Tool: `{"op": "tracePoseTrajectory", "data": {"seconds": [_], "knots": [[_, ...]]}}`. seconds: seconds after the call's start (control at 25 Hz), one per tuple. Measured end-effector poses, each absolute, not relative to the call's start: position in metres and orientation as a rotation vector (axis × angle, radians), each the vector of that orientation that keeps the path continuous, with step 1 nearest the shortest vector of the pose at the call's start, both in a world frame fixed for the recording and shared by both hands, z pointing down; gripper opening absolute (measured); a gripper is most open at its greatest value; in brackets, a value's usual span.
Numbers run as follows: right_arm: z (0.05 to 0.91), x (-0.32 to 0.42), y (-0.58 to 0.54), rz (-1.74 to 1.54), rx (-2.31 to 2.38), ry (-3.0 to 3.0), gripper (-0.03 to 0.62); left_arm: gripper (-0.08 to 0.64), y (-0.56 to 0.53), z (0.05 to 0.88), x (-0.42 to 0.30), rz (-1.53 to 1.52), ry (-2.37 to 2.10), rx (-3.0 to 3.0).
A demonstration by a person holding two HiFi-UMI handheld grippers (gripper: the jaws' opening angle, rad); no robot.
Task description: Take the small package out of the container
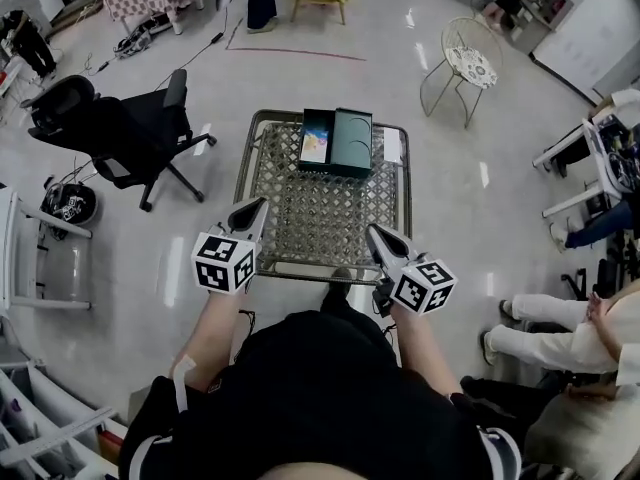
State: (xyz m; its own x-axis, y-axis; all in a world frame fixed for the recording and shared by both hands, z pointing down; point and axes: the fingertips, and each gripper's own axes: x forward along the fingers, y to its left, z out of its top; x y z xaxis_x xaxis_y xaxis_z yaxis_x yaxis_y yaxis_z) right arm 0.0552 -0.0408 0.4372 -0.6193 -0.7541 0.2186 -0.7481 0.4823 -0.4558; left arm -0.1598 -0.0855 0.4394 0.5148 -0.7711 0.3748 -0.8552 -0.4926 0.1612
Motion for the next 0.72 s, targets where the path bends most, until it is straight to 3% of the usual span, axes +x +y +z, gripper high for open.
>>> {"op": "tracePoseTrajectory", "data": {"seconds": [0.48,0.72], "knots": [[0.446,0.12,-0.145,-0.868,-1.246,2.731,0.009,0.012,-0.174,0.435,-0.067,0.455,-1.339,2.431],[0.469,0.137,-0.17,-0.94,-1.227,2.744,0.009,0.012,-0.198,0.438,-0.057,0.528,-1.363,2.426]]}}
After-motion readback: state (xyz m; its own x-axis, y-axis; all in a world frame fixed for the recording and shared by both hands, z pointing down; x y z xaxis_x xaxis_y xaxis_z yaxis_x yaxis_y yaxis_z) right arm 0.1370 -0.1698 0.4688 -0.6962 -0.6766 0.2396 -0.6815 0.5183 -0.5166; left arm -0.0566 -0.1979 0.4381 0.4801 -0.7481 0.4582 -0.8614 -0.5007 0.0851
